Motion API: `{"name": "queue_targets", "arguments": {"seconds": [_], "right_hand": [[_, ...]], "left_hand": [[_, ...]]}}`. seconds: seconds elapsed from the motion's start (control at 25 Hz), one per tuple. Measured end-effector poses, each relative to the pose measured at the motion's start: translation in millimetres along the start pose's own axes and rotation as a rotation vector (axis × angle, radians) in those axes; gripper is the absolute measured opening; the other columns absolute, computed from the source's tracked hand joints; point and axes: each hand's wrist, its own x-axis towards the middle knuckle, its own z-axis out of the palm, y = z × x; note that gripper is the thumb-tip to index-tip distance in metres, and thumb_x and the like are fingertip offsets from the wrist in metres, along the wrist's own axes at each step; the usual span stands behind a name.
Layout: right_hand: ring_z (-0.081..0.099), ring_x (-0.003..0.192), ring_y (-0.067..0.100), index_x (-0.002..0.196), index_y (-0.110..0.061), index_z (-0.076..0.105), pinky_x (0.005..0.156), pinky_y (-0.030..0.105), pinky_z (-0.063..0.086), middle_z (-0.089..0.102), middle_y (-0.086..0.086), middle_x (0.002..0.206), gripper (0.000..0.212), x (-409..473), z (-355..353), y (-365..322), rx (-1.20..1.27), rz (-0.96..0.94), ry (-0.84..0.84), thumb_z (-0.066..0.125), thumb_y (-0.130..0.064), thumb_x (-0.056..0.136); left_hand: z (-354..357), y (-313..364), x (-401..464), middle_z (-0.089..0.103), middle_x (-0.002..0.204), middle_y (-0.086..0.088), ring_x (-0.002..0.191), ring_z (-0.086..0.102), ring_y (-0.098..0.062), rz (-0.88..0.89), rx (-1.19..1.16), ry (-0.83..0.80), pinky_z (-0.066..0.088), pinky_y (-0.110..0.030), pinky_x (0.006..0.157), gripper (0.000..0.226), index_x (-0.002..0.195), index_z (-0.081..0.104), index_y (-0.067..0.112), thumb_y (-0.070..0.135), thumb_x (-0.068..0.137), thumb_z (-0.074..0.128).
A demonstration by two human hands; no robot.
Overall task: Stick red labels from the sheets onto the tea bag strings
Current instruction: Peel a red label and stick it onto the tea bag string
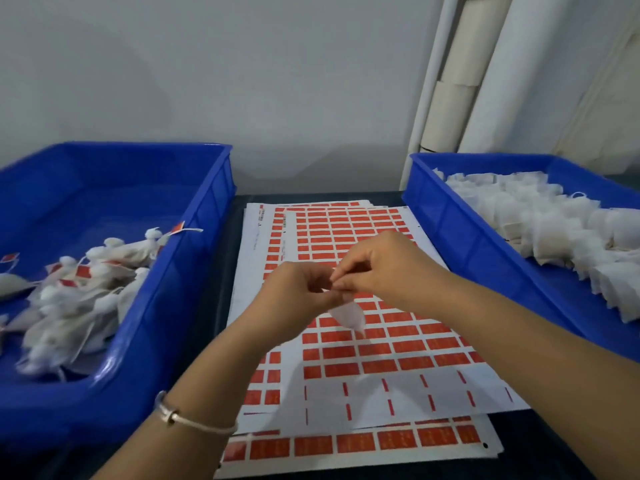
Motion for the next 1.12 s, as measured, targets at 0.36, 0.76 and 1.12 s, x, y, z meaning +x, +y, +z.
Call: {"name": "queue_targets", "arguments": {"seconds": [0.36,0.76,1.12], "right_hand": [[0.056,0.067,0.003,0.078,-0.032,0.051,0.055,0.004,0.039,0.054,-0.017,0.073,0.032,-20.1,-4.6,20.7,-0.131,-0.094,0.346,0.064,-0.005,0.086],[0.057,0.067,-0.007,0.074,-0.037,0.050,0.060,-0.004,0.040,0.053,-0.022,0.069,0.034,-22.6,-34.1,20.1,-0.092,-0.174,0.413,0.065,-0.009,0.085],[0.058,0.087,-0.003,0.086,-0.051,0.050,0.058,0.007,0.044,0.053,-0.031,0.098,0.013,-38.2,21.8,22.4,0.488,0.138,0.342,0.057,-0.060,0.080]], "left_hand": [[24.8,-34.9,1.5,0.059,0.067,0.024,0.063,0.063,-0.006,-0.260,0.140,0.161,0.042,-0.009,0.045,0.017,0.095,0.074,0.028,0.038,0.083,0.067],[47.8,7.5,1.8,0.046,0.100,0.026,0.072,0.055,0.003,0.009,0.128,0.343,0.035,-0.004,0.047,0.041,0.121,0.055,0.040,0.045,0.082,0.065],[36.7,14.2,-9.5,0.066,0.060,0.012,0.056,0.061,-0.001,-0.012,-0.364,0.344,0.046,-0.007,0.051,0.022,0.064,0.068,0.035,0.036,0.084,0.059]]}}
